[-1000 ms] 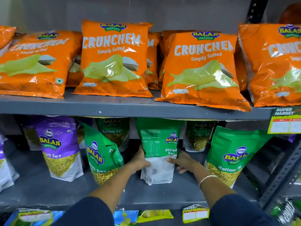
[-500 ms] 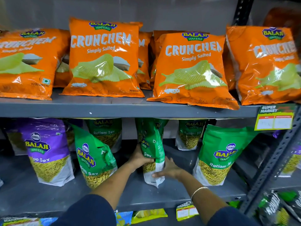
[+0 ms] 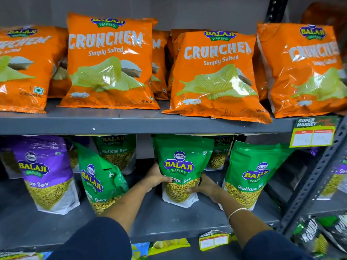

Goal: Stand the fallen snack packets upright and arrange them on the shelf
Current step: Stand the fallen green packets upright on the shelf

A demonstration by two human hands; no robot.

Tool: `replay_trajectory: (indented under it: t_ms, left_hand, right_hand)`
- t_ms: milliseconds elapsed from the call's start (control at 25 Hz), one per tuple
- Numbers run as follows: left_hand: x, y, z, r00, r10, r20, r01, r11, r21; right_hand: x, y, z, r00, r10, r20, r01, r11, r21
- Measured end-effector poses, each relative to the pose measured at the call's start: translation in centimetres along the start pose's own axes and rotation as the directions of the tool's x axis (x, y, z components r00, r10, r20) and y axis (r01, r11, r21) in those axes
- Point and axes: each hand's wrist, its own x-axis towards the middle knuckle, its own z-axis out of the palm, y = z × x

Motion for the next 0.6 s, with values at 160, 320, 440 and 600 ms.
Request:
replay_trajectory:
  t_ms: [160, 320, 440, 600]
  left_hand:
    - [0.0, 0.0, 2.3, 0.993, 0.025, -0.115, -0.023, 1.000, 0.016]
    - [0.2, -0.1, 3.5, 0.989, 0.023, -0.145, -0.024, 1.000, -0.004]
    - [0.3, -0.3, 3.0, 0.997, 0.018, -0.076, -0.022, 0.999, -0.045]
    - [-0.3, -1.3, 2.5, 0.994, 0.004, 0.112, 0.007, 0.995, -0.097]
  right_hand:
    - [0.3, 0.1, -1.0, 0.992, -0.022, -0.126, 0.014, 0.998, -0.059]
    - [0.2, 0.4, -1.9, 0.989, -0.035, -0.140, 0.020, 0.994, -0.107]
    - [0.1, 0.2, -1.7, 0.996, -0.007, -0.089, 0.001, 0.998, -0.062]
    - [0.1, 0.3, -1.5, 0.999, 0.037, -0.005, -0.037, 0.999, 0.014]
